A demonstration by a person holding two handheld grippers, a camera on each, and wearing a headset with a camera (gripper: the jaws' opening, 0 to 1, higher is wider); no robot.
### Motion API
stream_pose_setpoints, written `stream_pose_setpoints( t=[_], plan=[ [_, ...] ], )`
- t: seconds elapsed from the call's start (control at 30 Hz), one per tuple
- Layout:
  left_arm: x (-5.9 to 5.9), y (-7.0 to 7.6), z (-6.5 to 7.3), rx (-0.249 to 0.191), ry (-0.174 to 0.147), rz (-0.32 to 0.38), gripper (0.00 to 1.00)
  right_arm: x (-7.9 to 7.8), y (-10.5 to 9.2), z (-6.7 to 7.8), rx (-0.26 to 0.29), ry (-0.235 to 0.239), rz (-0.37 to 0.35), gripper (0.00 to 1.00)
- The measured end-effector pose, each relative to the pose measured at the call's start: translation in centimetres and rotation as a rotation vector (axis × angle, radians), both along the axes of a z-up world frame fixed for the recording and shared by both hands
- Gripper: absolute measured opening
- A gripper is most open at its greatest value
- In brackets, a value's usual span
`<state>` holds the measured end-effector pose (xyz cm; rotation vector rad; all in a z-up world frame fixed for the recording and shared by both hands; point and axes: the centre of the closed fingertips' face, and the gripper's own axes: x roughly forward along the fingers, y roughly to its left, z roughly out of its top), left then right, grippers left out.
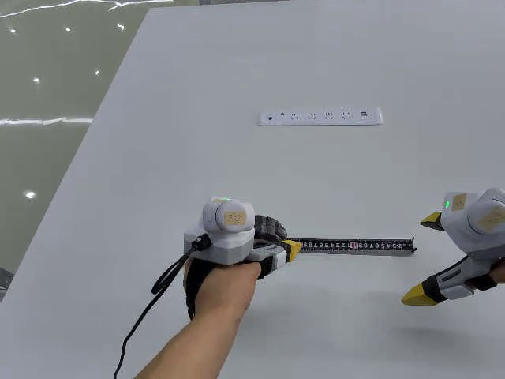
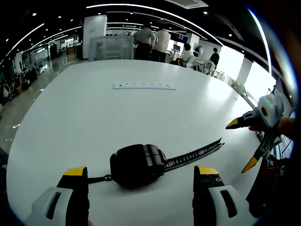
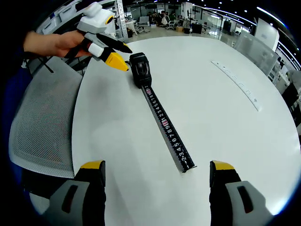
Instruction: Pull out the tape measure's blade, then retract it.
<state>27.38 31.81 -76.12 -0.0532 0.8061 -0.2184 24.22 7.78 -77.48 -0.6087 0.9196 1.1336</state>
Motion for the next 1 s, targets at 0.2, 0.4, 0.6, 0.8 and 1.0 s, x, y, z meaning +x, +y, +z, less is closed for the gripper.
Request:
stream_pose_setpoints(
  t=[0.2,0.4,0.6,0.8,1.0],
  plan=[
    [0.4,-0.1,-0.5,-0.012,0.009,0.021,0.88,0.7,-0.2,-0.9,-0.014,0.011,0.026,0.87],
    [1.1,-0.4,-1.0,-0.025,0.003,0.037,0.87,1.2,-0.4,-1.8,-0.029,0.024,0.065,0.85],
    [1.5,0.0,-1.4,-0.018,0.005,0.063,0.85,1.8,-0.6,-2.6,-0.036,0.027,0.094,0.79],
    [1.7,0.1,-1.9,-0.025,0.012,0.083,0.84,2.2,-0.9,-3.5,-0.059,0.037,0.115,0.76],
    [1.8,0.0,-2.3,-0.028,0.020,0.094,0.81,2.5,-0.9,-3.9,-0.067,0.042,0.139,0.72]
  ],
)
